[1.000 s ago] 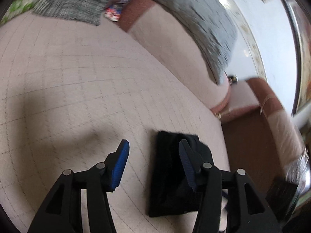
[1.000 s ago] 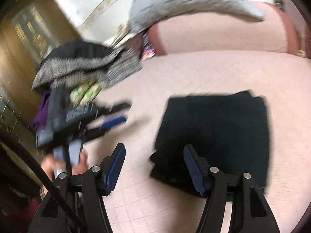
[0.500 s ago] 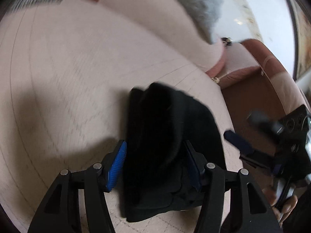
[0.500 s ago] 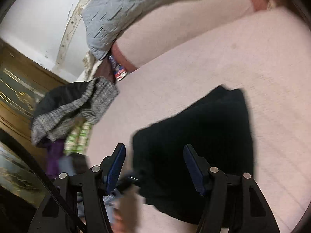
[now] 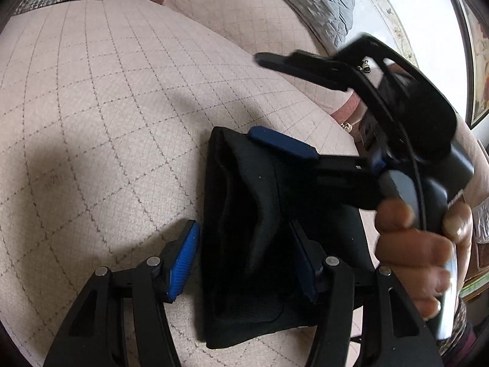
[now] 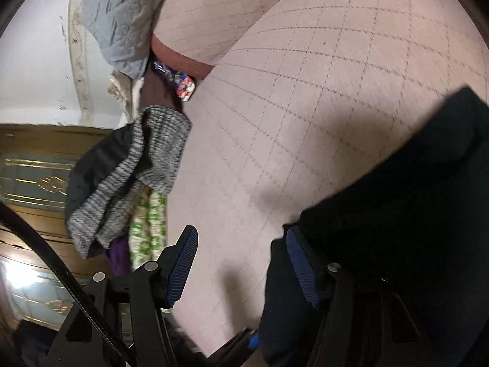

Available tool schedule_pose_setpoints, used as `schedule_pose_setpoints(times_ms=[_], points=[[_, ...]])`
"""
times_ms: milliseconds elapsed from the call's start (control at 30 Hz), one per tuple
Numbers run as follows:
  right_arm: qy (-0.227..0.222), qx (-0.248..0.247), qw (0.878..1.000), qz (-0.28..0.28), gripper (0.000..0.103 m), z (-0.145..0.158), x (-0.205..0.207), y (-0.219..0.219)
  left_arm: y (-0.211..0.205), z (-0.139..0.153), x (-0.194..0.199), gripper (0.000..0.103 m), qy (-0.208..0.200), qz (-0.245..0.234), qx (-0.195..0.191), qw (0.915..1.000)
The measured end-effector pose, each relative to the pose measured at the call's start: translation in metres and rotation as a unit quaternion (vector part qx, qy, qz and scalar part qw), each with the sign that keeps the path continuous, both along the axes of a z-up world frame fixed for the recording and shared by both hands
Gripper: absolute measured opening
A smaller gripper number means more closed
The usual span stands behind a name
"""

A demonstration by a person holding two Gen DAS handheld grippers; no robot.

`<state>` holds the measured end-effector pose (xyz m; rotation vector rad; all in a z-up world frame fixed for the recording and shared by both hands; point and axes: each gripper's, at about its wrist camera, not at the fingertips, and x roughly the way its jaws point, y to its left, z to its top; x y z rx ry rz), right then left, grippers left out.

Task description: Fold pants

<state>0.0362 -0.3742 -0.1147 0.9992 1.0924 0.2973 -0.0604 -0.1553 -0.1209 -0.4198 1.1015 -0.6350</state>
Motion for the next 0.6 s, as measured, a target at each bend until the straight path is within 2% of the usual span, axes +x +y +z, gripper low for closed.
schedule_pose_setpoints(times_ms=[133, 200, 233, 333, 400, 500, 600], points=[[0.005, -0.053, 0.999, -0.002, 0.064, 0.006, 0.006, 0.000, 0.003, 0.001, 0.001, 0.058, 0.001, -0.003, 0.000, 1.0000], [-0.005, -0.108, 0.994, -0.022, 0.065, 0.023, 0.005, -0.010, 0.008, 0.001, 0.000, 0.058, 0.008, -0.006, -0.004, 0.9999], [-0.018, -0.120, 0.992, -0.037, 0.065, 0.035, 0.001, -0.020, 0.010, 0.003, 0.002, 0.058, 0.014, -0.005, -0.009, 0.9998], [-0.045, -0.120, 0.989, -0.080, 0.066, 0.063, -0.018, -0.054, 0.025, 0.012, 0.002, 0.058, 0.025, 0.000, -0.029, 0.9993], [-0.059, -0.127, 0.985, -0.104, 0.067, 0.079, -0.039, -0.078, 0.034, 0.026, 0.000, 0.058, 0.005, 0.009, -0.039, 0.9992], [-0.067, -0.126, 0.983, -0.116, 0.068, 0.085, -0.070, -0.099, 0.041, 0.046, -0.005, 0.060, -0.044, 0.020, -0.040, 0.9980], [-0.071, -0.055, 0.989, -0.118, 0.069, 0.071, -0.111, -0.112, 0.034, 0.050, -0.009, 0.063, -0.066, 0.011, -0.034, 0.9972]])
